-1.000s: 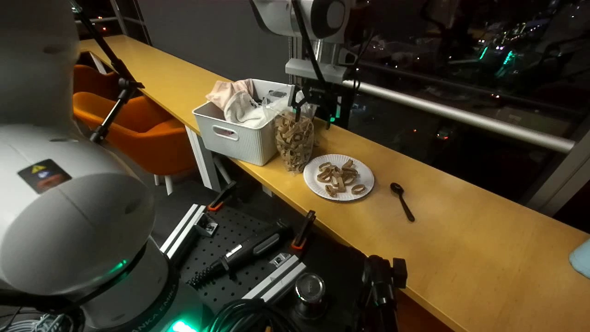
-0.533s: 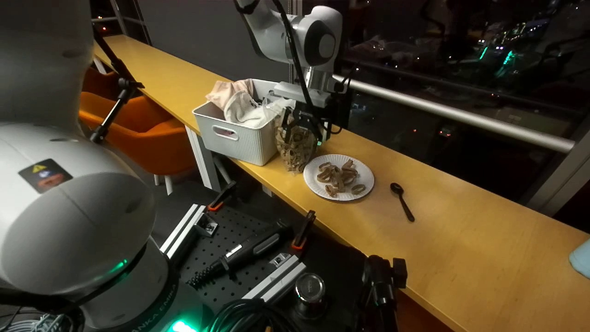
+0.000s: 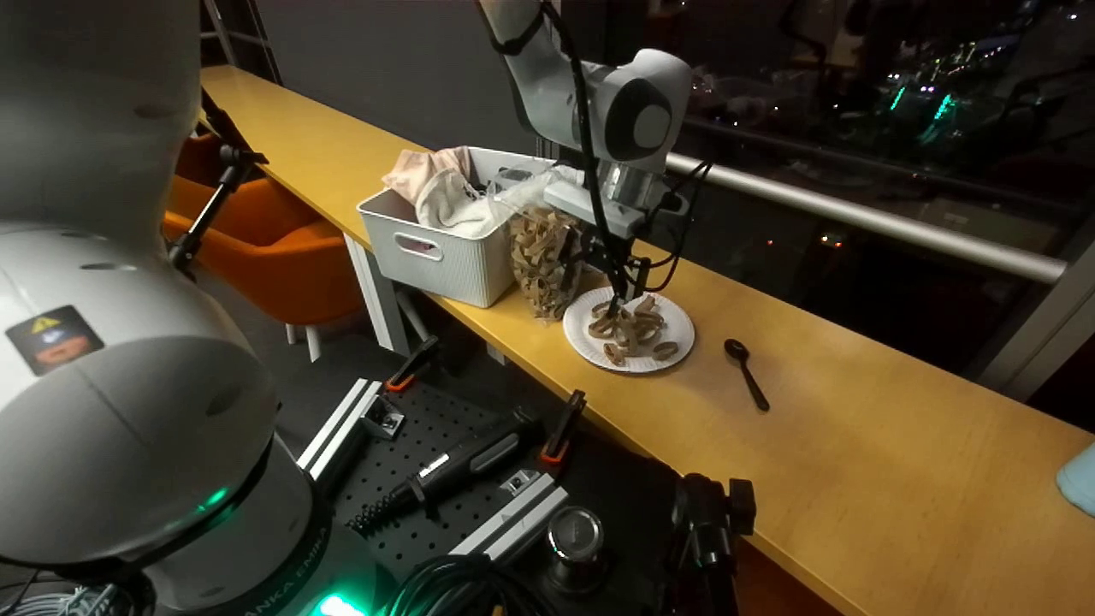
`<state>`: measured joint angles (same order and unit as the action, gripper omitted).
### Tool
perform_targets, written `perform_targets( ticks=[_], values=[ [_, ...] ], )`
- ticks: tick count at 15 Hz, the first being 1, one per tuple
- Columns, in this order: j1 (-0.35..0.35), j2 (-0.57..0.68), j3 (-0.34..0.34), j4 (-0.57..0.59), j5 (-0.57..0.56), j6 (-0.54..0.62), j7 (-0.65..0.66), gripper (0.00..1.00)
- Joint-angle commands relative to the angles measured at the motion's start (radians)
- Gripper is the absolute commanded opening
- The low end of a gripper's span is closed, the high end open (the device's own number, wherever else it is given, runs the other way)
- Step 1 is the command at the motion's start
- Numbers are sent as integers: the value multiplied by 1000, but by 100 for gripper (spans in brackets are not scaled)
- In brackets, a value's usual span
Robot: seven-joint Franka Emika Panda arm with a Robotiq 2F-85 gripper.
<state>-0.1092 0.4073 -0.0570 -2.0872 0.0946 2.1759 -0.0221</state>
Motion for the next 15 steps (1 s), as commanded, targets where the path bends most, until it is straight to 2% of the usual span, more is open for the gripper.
perform_targets(
  ticks=[1,5,12,15],
  values=[
    [4,45,-13,105,28,-10,93,100],
    [29,91,-28,156,6,-10,231,100],
    [42,185,-60,136,13,46,408,100],
    [33,187,-54,130,18,34,387,100]
  ],
)
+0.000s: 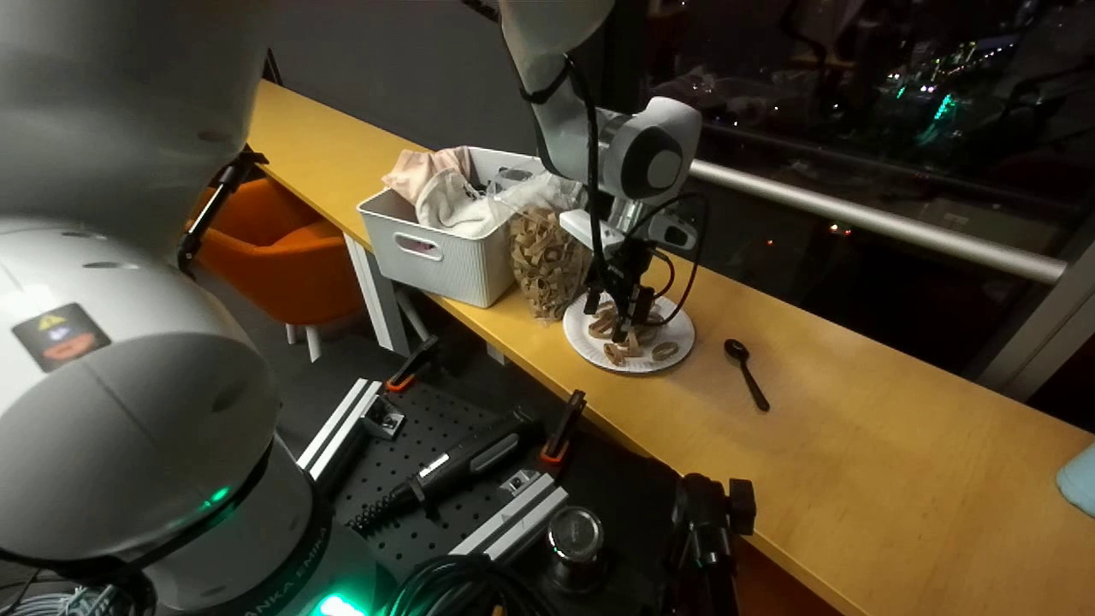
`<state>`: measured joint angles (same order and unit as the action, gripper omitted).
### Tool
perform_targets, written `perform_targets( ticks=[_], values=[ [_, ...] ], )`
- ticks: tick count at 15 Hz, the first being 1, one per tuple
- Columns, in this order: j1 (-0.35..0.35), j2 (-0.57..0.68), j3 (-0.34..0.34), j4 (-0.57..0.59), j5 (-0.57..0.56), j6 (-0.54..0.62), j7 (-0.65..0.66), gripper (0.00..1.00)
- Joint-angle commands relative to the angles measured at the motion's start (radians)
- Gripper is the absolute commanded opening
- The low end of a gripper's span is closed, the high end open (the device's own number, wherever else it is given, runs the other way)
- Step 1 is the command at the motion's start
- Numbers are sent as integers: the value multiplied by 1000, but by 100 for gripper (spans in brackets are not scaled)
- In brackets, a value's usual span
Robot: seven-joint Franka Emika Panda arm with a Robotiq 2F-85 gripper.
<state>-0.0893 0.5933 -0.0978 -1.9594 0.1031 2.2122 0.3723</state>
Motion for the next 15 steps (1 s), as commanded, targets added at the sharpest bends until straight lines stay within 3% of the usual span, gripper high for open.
perform_targets(
  ticks=[1,6,15],
  values=[
    [13,10,-16,3,10,4,-2,100],
    [15,-10,-46,-11,8,35,46,100],
    [32,41,-62,107,3,28,109,100]
  ],
)
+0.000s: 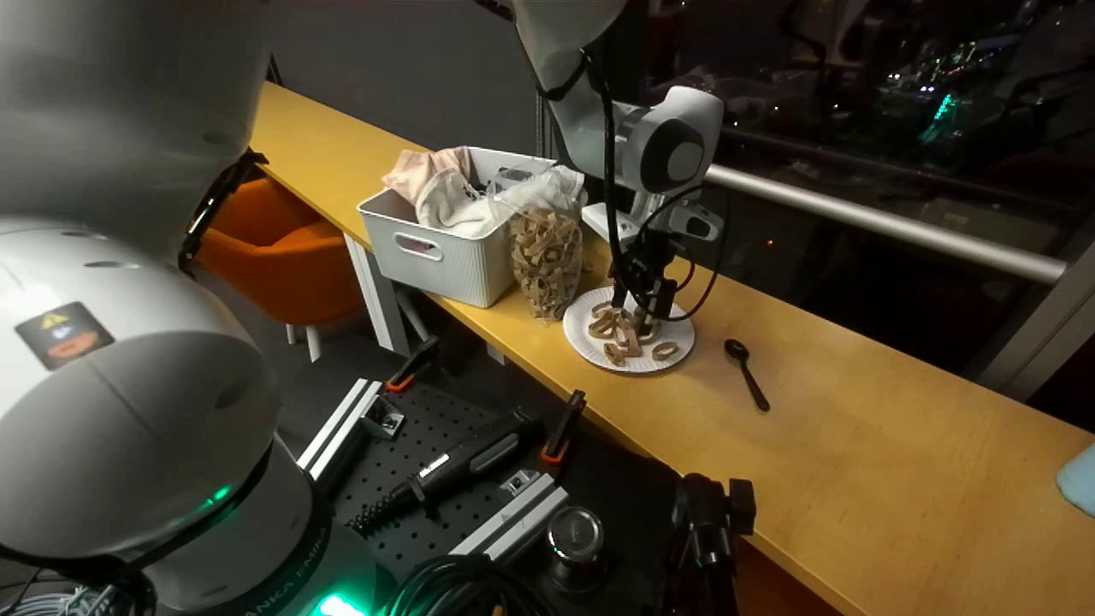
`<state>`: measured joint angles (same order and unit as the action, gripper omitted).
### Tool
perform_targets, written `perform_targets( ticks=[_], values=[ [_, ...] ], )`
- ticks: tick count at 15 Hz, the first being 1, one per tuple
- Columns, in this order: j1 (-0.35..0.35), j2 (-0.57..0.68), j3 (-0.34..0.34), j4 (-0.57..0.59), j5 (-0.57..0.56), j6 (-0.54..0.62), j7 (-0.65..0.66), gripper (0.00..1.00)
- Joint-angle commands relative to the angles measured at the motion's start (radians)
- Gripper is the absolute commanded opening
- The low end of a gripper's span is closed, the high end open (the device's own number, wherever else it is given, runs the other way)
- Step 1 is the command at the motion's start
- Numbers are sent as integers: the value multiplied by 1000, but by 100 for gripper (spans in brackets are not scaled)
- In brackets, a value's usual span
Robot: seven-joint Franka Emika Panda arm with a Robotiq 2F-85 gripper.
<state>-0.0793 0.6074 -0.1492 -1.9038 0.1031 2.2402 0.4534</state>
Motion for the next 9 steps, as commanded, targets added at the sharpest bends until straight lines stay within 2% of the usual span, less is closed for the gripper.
perform_targets(
  ticks=[1,5,9],
  values=[
    [26,34,-10,64,1,-3,31,100],
    [38,89,1,123,9,-11,36,100],
    [38,124,7,104,27,13,28,100]
  ],
)
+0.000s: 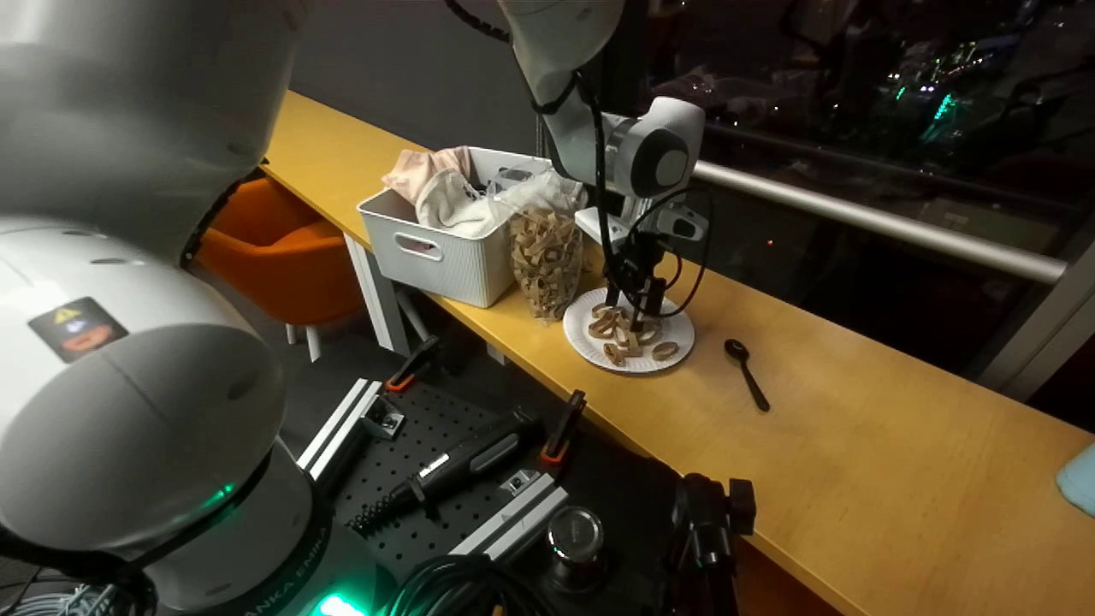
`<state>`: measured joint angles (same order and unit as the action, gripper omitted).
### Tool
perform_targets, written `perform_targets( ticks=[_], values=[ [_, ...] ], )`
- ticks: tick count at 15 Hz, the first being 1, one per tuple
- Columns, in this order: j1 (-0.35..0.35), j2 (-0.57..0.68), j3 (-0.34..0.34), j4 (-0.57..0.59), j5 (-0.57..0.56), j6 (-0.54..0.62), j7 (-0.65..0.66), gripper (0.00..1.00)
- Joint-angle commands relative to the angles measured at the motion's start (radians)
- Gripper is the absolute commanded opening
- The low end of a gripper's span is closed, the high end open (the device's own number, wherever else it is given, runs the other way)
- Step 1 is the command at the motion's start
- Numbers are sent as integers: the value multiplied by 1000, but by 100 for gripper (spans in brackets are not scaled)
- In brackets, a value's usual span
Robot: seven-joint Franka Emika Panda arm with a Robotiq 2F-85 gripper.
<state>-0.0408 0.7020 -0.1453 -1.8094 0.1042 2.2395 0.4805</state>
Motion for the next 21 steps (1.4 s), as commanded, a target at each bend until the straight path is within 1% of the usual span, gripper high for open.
perform_targets(
  ticks=[1,2,3,4,7,11,12,14,16,19,21],
  values=[
    [-2,35,2,1,29,20,4,100],
    [-4,43,1,1,32,19,5,100],
    [-6,46,-1,-5,36,28,7,80],
    [-9,45,-1,-10,42,32,7,74],
    [-18,31,-2,-21,64,47,5,49],
    [-30,17,3,-20,92,54,-1,21],
    [-32,12,5,-21,97,54,-4,12],
    [-32,-6,10,-34,113,58,-10,0],
    [-33,-30,16,-62,129,63,-17,0],
    [-41,-99,18,-151,156,91,-40,1],
    [-45,-165,7,-224,162,108,-52,1]
  ],
)
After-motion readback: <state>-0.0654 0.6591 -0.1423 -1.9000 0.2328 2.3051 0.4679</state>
